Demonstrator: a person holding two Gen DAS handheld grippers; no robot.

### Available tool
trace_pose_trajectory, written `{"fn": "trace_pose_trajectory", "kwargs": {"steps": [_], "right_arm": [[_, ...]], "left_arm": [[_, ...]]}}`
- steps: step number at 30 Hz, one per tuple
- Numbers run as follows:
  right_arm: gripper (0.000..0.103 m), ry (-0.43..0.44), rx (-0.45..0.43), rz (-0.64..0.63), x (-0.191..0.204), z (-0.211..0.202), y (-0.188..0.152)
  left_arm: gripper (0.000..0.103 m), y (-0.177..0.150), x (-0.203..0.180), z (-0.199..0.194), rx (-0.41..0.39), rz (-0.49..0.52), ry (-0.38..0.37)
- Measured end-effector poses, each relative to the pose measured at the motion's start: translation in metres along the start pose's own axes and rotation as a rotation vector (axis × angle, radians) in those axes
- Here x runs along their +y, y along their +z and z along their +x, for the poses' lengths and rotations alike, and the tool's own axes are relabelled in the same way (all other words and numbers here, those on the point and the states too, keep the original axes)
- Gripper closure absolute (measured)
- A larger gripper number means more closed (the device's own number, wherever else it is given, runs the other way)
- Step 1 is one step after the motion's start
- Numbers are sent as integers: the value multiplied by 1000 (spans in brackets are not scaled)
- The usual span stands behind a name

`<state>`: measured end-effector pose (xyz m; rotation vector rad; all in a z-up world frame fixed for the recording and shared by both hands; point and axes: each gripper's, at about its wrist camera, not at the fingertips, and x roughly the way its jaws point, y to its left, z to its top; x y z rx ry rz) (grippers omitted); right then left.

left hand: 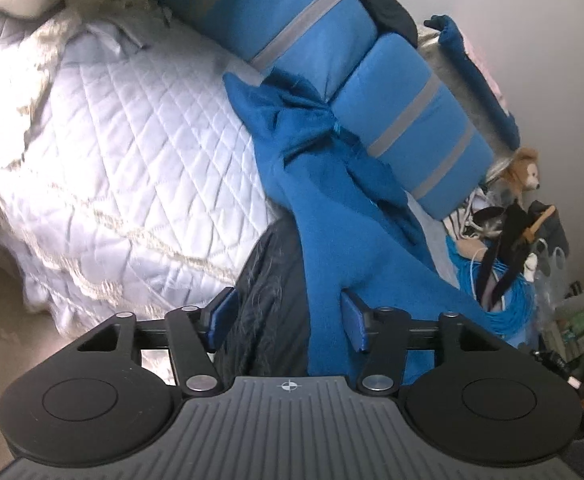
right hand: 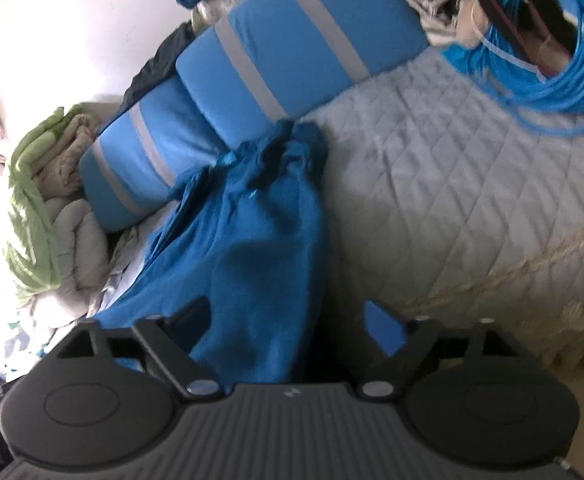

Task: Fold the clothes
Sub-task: 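Lower the sweatshirt onto the bed and open both tools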

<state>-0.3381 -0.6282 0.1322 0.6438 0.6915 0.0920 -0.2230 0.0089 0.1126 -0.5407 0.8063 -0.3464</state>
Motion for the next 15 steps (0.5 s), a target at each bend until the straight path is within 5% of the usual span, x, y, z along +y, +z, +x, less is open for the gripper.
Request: {"fn": "trace_pose_trajectory", "kwargs": {"steps": [3, 15], "right_arm": [[1, -31, -37, -9, 4, -3, 9], [0, -77, -94, -61, 24, -6, 34]], "left_arm": [[42, 8, -3, -11, -72, 5, 26], [36, 43, -26, -39, -247, 58, 65]]}}
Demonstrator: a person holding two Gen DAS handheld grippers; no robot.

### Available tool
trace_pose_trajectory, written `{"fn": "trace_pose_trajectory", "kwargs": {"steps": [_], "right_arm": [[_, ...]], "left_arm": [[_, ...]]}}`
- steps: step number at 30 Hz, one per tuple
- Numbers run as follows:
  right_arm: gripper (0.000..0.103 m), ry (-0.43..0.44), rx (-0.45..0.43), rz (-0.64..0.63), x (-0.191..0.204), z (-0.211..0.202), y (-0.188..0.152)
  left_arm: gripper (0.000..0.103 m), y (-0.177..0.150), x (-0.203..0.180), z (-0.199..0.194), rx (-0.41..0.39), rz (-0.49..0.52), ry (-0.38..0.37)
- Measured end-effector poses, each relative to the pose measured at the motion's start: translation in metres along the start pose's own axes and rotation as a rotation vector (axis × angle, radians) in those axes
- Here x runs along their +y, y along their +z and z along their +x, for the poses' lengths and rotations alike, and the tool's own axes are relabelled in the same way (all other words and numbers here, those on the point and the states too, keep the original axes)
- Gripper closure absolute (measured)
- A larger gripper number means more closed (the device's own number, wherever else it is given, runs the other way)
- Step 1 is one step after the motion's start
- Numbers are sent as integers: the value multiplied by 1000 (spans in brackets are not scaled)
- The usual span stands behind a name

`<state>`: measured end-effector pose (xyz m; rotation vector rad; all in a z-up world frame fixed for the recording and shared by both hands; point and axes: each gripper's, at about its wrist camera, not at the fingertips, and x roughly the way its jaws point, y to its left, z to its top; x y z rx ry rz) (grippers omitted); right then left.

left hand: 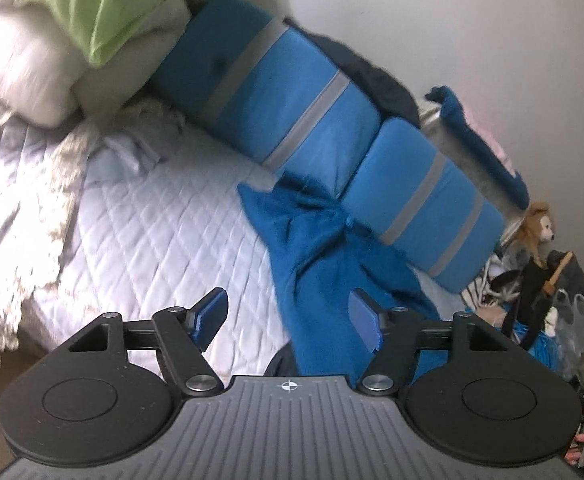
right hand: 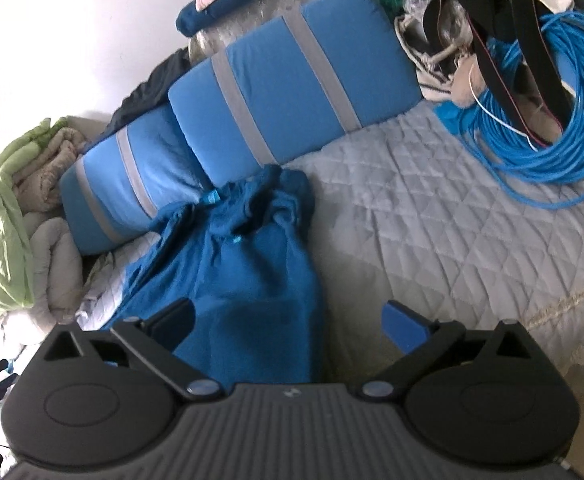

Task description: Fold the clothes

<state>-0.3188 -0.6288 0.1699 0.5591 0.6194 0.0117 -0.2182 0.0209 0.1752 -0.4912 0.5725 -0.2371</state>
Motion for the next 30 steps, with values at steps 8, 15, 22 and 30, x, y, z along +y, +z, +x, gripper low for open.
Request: {"fn": "trace_pose_trajectory", "kwargs": {"steps": [8, 15, 22, 30], "right_arm": [[0, 15, -40, -30, 15, -1, 19], [0, 60, -88, -51, 37, -4, 58], [0, 70, -139, -185, 75, -24, 97], [0, 103, -246, -197, 88, -75, 160]], "left_arm": [[30, 19, -30, -5, -72, 81, -59], [28, 39, -57, -6, -97, 160, -98], [28, 65, -87, -28, -104, 229, -103], [27, 122, -125, -61, -101, 283, -136]]}}
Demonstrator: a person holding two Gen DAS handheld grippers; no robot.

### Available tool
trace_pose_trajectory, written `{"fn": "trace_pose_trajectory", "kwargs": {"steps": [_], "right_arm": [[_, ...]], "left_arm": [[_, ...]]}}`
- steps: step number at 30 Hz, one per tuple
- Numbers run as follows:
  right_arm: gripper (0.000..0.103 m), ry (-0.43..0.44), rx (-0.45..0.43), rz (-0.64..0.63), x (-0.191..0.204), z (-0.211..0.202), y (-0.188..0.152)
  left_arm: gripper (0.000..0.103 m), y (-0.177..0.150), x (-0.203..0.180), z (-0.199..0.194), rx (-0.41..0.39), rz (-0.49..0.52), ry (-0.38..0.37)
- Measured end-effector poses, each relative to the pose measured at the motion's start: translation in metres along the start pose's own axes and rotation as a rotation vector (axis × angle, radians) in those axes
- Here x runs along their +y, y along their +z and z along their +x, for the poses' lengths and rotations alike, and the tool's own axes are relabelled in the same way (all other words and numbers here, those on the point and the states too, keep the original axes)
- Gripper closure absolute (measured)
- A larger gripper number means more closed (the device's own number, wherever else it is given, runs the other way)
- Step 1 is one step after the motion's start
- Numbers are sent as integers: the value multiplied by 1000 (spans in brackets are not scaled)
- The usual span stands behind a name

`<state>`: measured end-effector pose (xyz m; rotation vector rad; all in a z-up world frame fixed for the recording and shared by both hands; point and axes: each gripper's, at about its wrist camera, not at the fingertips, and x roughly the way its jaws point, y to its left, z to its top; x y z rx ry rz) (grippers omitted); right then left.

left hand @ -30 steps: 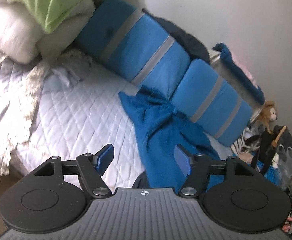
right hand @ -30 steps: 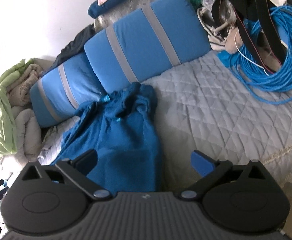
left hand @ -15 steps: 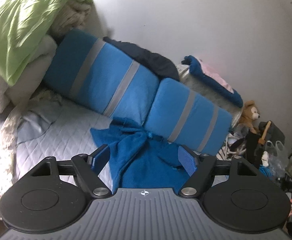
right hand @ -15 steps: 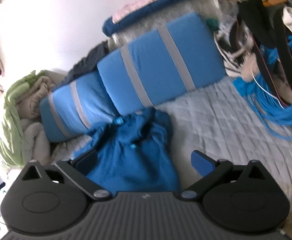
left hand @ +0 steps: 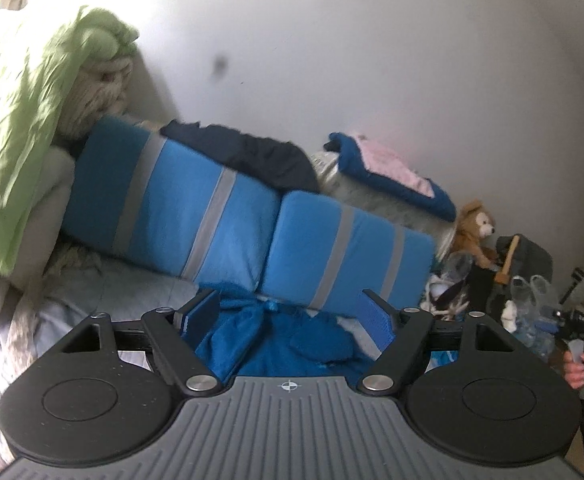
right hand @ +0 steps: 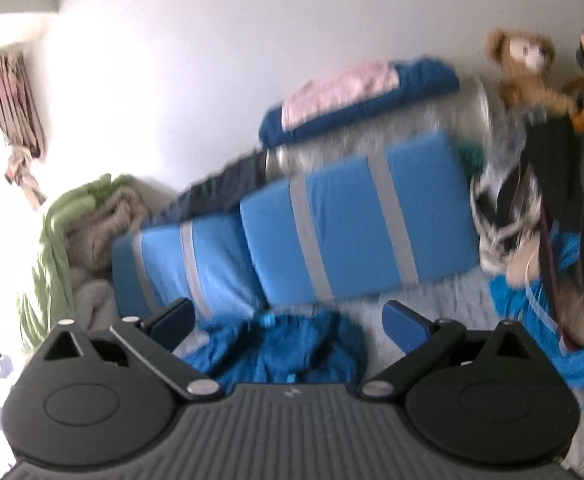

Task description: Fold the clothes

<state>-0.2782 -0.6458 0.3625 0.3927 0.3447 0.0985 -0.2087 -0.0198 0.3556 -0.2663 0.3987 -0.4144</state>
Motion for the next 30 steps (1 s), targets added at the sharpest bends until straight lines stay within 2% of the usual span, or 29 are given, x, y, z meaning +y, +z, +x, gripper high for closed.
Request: {"fn": "trace_pose_trajectory", "kwargs": {"steps": [2, 4, 7, 11, 16, 24, 27, 30], "right_arm": [[0, -8, -43, -12, 1, -10, 24], [0, -23, -83, -26, 3, -17, 43], [0, -49, -142, -52, 6, -23, 70], [0, -71, -190, -68, 3, -18, 94], [0, -98, -207, -101, -2, 4, 106], [0, -183, -170, -124, -27, 64, 110], [0, -219, -190, -89, -41, 81, 118], [0, -244, -235, -34, -54, 91, 128]], "left_arm": [[25, 18, -7, -1, 6, 20, -19], [22, 36, -16, 3, 48, 80, -26], [20, 57, -31, 5, -17, 163, -16], [18, 70, -40, 25, -64, 187, -47], [18, 72, -39, 71, -95, 215, 14], [18, 71, -39, 144, -143, 384, 169], [18, 80, -40, 160, -156, 366, 198], [18, 95, -40, 163, -176, 323, 192]]}}
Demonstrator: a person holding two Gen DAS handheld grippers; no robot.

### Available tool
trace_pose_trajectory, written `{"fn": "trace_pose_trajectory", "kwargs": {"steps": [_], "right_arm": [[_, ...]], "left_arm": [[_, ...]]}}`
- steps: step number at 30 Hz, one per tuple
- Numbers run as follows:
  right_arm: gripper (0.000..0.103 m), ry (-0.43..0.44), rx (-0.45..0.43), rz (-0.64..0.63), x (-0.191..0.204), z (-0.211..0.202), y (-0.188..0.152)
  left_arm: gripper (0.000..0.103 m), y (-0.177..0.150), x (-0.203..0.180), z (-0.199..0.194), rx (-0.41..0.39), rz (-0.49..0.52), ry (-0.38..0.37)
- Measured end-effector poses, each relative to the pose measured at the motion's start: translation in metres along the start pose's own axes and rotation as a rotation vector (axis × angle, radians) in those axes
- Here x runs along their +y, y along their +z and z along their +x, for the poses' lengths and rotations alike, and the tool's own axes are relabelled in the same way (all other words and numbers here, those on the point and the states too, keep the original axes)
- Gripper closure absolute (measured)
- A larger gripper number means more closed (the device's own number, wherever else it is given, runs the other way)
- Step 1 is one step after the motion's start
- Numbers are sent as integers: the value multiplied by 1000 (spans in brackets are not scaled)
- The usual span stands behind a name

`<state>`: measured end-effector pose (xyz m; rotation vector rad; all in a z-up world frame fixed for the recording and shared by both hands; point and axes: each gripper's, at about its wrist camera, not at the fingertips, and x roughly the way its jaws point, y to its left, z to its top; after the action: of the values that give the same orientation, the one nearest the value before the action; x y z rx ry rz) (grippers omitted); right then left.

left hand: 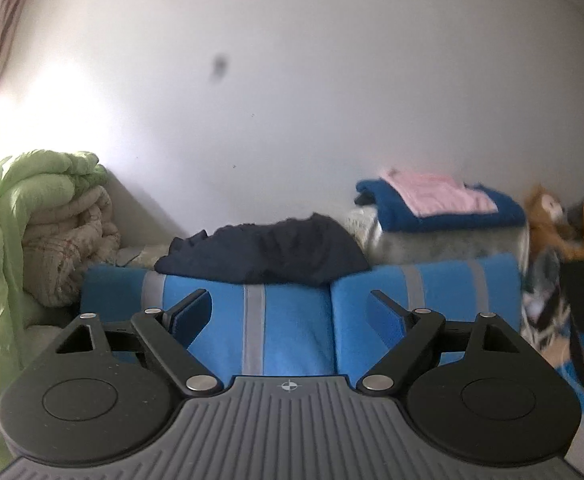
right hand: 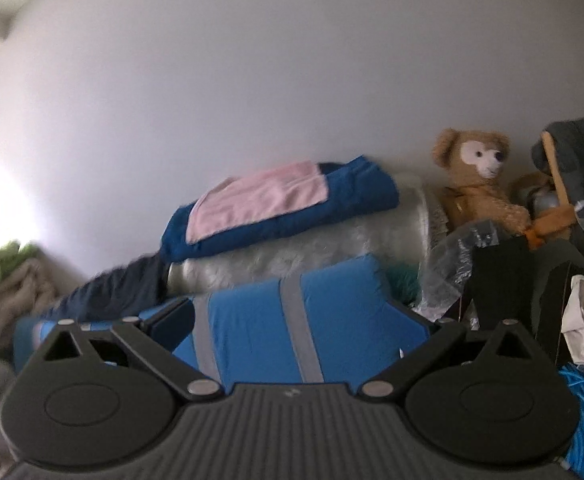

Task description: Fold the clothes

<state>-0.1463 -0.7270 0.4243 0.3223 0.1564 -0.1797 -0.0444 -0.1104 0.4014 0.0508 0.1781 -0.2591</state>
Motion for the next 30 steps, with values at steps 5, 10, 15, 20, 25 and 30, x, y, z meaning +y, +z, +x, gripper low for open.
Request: {"fn": "trace_pose_trajectory", "kwargs": {"steps": [5, 10, 15, 20, 25, 30], "right_arm": [[0, 8, -34, 36, -5, 7, 0], [0, 9, 36, -31, 8, 24, -45], [0, 72, 154, -117, 32, 43, -103], [0, 157, 234, -172, 57, 60, -145], [0, 212, 306, -226, 78, 76, -177], [1, 257, 371, -285, 93, 90, -208]], "left_arm": [[18, -8, -7, 6, -35, -17, 2], [18, -53, -25, 18, -62, -58, 50], [18, -101, -52, 40, 28, -53, 5], [18, -143, -74, 60, 90, -65, -33], [18, -181, -93, 79, 144, -54, -47], [18, -215, -99, 92, 200, -87, -54]]}}
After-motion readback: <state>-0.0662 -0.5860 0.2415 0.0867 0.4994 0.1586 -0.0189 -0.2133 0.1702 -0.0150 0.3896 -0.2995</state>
